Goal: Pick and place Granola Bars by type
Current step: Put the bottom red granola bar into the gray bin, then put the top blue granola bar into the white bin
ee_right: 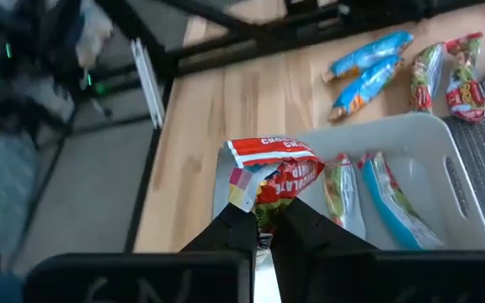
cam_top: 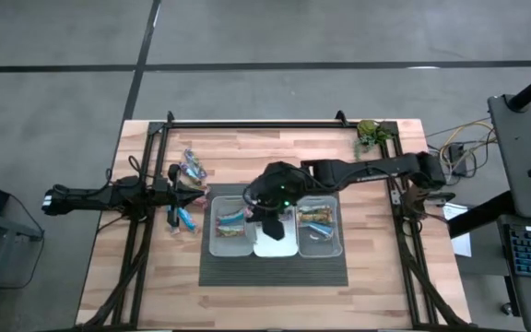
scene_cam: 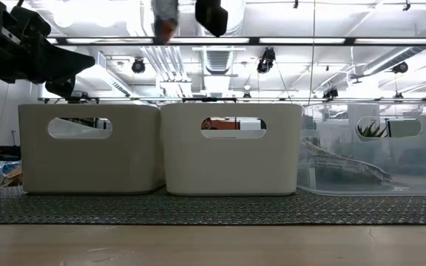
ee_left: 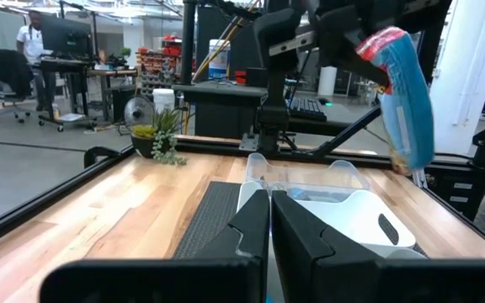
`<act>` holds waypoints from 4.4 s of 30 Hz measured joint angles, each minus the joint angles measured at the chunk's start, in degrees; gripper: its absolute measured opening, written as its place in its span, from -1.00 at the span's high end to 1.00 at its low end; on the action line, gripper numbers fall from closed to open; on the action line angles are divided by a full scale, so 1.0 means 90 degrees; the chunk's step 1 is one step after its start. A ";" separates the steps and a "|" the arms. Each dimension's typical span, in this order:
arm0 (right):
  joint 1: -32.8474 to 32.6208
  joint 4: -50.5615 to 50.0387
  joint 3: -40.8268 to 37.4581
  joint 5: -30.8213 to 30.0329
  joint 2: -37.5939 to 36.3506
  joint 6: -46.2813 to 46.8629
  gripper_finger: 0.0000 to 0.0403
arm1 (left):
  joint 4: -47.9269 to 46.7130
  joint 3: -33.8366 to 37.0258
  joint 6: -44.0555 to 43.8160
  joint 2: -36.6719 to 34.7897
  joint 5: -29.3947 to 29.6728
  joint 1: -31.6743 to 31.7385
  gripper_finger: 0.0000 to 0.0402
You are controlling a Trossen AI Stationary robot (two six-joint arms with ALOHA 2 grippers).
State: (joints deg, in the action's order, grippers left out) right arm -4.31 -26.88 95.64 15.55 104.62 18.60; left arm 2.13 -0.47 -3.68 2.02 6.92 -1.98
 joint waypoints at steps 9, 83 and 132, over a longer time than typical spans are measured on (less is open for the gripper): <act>0.0373 0.0786 -0.0047 0.0169 0.0260 0.1258 0.94 | 0.0000 0.0000 0.0002 0.0002 0.0000 0.0000 1.00; 0.0298 0.3719 -0.1905 -0.0183 0.1078 0.6106 0.94 | 0.0002 0.0002 0.0000 0.0027 0.0000 0.0000 1.00; 0.0265 0.3469 -0.1885 -0.0413 0.0949 0.5900 0.33 | 0.0001 0.0001 0.0002 0.0028 -0.0001 0.0000 1.00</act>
State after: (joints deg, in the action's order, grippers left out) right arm -1.92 4.34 78.67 11.84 113.17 71.70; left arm 2.14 -0.46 -3.67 2.27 6.91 -1.98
